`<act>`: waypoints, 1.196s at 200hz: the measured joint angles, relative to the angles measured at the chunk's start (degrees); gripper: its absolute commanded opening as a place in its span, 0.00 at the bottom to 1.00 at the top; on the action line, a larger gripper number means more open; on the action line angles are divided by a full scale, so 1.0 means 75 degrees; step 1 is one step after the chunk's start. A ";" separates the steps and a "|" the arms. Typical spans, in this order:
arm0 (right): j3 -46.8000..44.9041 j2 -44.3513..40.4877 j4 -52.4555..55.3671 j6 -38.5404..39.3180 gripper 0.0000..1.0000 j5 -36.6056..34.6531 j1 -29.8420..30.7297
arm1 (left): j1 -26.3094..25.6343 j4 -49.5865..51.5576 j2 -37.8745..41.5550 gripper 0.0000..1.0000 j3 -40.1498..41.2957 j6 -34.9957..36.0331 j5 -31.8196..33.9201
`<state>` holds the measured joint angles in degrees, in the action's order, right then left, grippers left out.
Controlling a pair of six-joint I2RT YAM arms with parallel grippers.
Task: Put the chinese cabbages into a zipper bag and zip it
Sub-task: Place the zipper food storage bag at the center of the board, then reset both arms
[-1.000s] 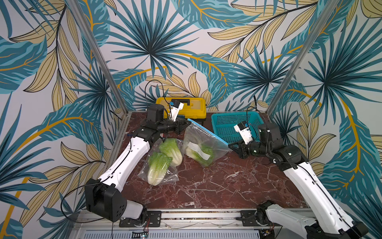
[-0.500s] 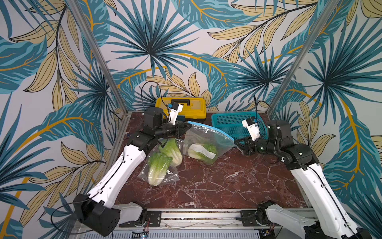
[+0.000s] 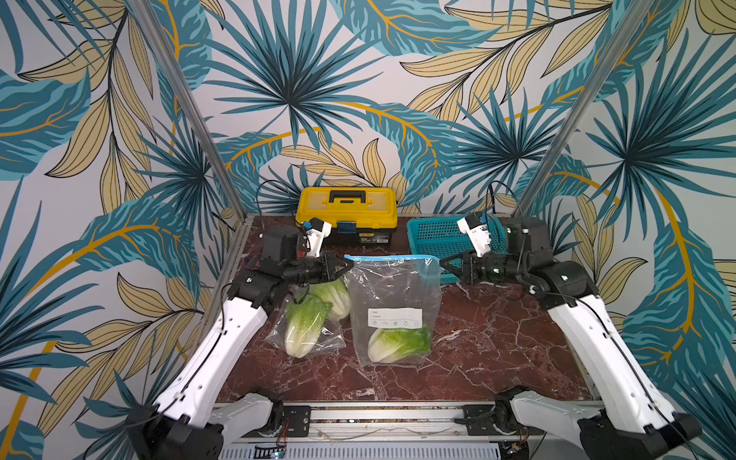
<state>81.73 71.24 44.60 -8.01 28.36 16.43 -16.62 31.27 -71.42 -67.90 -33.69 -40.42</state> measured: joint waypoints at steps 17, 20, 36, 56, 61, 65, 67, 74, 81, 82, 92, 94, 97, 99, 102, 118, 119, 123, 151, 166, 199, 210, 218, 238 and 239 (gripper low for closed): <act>0.0029 0.0988 -0.0539 -0.0154 0.00 -0.0163 0.0000 | 0.0082 -0.0003 -0.1209 0.03 0.0000 0.0210 -0.0111; 0.0044 0.1169 -0.0635 -0.0189 0.00 -0.0195 0.0000 | 0.0087 0.0012 -0.1399 0.05 -0.0009 0.0251 -0.0125; 0.0219 0.2008 -0.0947 -0.0297 0.22 -0.0364 -0.0006 | 0.0146 0.0052 -0.2192 0.20 -0.0108 0.0504 -0.0052; 0.0664 0.2704 -0.1084 -0.0353 0.47 -0.0737 -0.0006 | 0.0297 0.0154 -0.2798 0.41 -0.0408 0.0781 0.0154; 0.0793 0.2815 -0.1107 -0.0306 0.50 -0.0857 -0.0009 | 0.0347 0.0175 -0.2897 0.45 -0.0513 0.0793 0.0227; 0.0880 0.2865 -0.1105 -0.0289 0.52 -0.0941 -0.0026 | 0.0376 0.0187 -0.2946 0.48 -0.0589 0.0810 0.0283; 0.0909 0.2876 -0.1107 -0.0268 0.52 -0.0968 -0.0029 | 0.0393 0.0198 -0.2970 0.50 -0.0629 0.0825 0.0318; 0.1046 0.2891 -0.1105 -0.0268 0.54 -0.1090 -0.0064 | 0.0446 0.0242 -0.3022 0.60 -0.0766 0.0918 0.0481; 0.1137 0.2847 -0.1107 -0.0277 0.55 -0.1172 -0.0140 | 0.0487 0.0294 -0.3013 0.69 -0.0886 0.1035 0.0688; 0.1137 0.2838 -0.1107 -0.0289 0.55 -0.1180 -0.0152 | 0.0490 0.0297 -0.3008 0.70 -0.0895 0.1078 0.0708; 0.1102 0.2629 -0.1160 -0.0364 0.56 -0.1207 -0.0356 | 0.0525 0.0318 -0.2865 0.83 -0.0924 0.1163 0.1055; 0.1084 0.2594 -0.1163 -0.0367 0.56 -0.1209 -0.0385 | 0.0527 0.0338 -0.2830 0.85 -0.0921 0.1151 0.1131; 0.1000 0.2471 -0.1183 -0.0425 0.56 -0.1212 -0.0490 | 0.0530 0.0364 -0.2760 0.88 -0.0912 0.1271 0.1241; 0.0927 0.2393 -0.1241 -0.0463 0.56 -0.1209 -0.0557 | 0.0530 0.0361 -0.2710 0.89 -0.0895 0.1244 0.1343; 0.0793 0.2261 -0.1282 -0.0493 0.56 -0.1218 -0.0647 | 0.0533 0.0364 -0.2611 0.89 -0.0854 0.1276 0.1498; -0.0224 0.1332 -0.1475 -0.0670 0.58 -0.1513 -0.1160 | 0.0539 0.0396 -0.2014 0.91 -0.0493 0.1361 0.2369; -0.0271 0.1291 -0.1480 -0.0673 0.58 -0.1533 -0.1174 | 0.0539 0.0393 -0.1985 0.91 -0.0472 0.1355 0.2404; -0.0551 0.1046 -0.1478 -0.0685 0.59 -0.1705 -0.1271 | 0.0539 0.0379 -0.1801 0.91 -0.0338 0.1355 0.2637; -0.2244 -0.0332 -0.1804 -0.0702 0.63 -0.3209 -0.1323 | 0.0440 -0.0085 -0.0388 0.93 0.0909 0.1396 0.4284; -0.3314 -0.1049 -0.2509 -0.0472 0.71 -0.4243 -0.1338 | 0.0262 -0.0516 0.0201 0.97 0.1527 0.1684 0.5260; -0.5572 -0.1731 -0.4689 0.0070 0.75 -0.6481 -0.1405 | -0.0277 -0.2139 0.0565 1.00 0.2766 0.2457 0.7388; -0.6105 -0.1443 -0.5534 0.0163 0.75 -0.6980 -0.1454 | -0.0291 -0.2771 0.0350 1.00 0.3139 0.2594 0.8142; -0.6452 -0.1148 -0.6120 0.0221 0.76 -0.7265 -0.1463 | -0.0291 -0.3182 0.0096 0.99 0.3348 0.2690 0.8746; -0.7195 -0.0478 -0.7519 0.0405 0.77 -0.7729 -0.1466 | -0.0207 -0.4249 -0.0539 0.99 0.3876 0.3075 0.9891; -0.7242 -0.0446 -0.7632 0.0428 0.77 -0.7740 -0.1466 | -0.0204 -0.4293 -0.0554 1.00 0.3902 0.3086 0.9911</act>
<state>27.42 67.90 -12.64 -4.80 -29.69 5.43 -18.15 -0.93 -75.57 -38.63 -10.55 33.91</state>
